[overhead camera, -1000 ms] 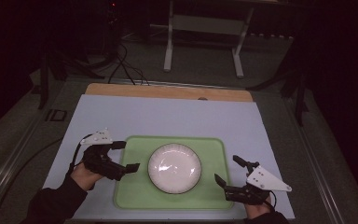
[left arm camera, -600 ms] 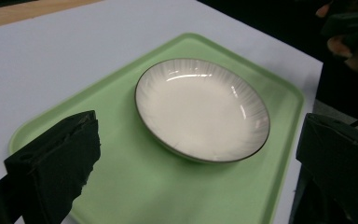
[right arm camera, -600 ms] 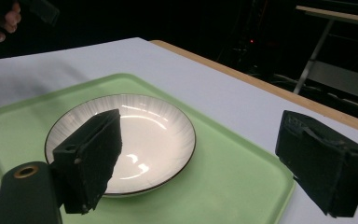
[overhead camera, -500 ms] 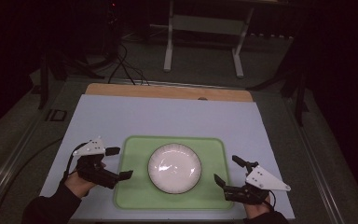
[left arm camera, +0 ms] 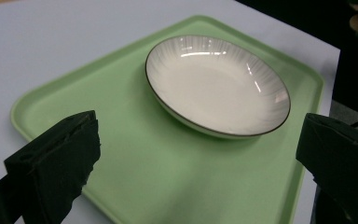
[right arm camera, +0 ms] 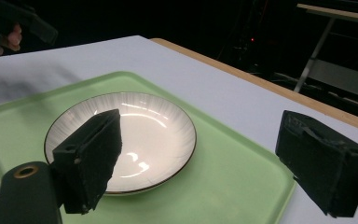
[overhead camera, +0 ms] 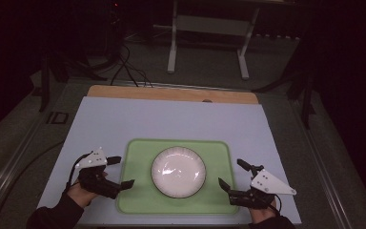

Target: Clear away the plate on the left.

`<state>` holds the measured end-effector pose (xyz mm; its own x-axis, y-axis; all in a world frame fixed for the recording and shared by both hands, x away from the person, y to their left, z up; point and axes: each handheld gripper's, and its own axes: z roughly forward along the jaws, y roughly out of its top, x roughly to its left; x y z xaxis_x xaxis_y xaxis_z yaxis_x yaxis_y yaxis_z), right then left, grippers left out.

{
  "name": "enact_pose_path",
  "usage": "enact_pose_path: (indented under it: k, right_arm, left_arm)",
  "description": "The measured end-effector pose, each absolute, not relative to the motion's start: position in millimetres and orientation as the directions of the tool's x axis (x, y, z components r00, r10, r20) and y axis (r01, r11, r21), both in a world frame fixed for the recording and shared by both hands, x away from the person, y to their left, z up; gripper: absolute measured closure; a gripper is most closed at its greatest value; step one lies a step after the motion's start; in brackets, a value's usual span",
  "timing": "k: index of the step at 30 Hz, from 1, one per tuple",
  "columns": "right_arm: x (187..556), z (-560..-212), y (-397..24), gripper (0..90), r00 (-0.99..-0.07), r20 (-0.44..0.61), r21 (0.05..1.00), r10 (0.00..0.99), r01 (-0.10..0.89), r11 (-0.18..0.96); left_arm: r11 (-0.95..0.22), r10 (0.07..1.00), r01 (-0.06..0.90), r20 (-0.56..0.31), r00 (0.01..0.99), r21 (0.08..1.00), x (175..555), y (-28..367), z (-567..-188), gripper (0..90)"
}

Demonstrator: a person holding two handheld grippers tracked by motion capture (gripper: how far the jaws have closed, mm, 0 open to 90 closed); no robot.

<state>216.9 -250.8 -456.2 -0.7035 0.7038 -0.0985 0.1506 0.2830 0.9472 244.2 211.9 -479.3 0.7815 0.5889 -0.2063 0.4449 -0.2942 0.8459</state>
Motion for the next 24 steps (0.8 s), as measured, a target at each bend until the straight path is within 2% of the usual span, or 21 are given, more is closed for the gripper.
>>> enact_pose_path:
  k: [17, 24]
  right_arm:
    - [218.1, -457.4, -251.1, 14.2, -0.708, -0.092, 0.945, 0.700, 0.160, 0.286]
    - [221.4, -459.5, -252.7, 14.3, -0.706, -0.065, 0.944, 0.706, 0.185, 0.272]
  left_arm:
    - [-0.286, 0.591, 0.399, -0.168, 0.789, 0.871, 242.4, 207.3, -496.5, 0.0]
    - [-0.260, 0.592, 0.404, -0.186, 0.784, 0.877, 243.0, 207.0, -496.0, 0.0]
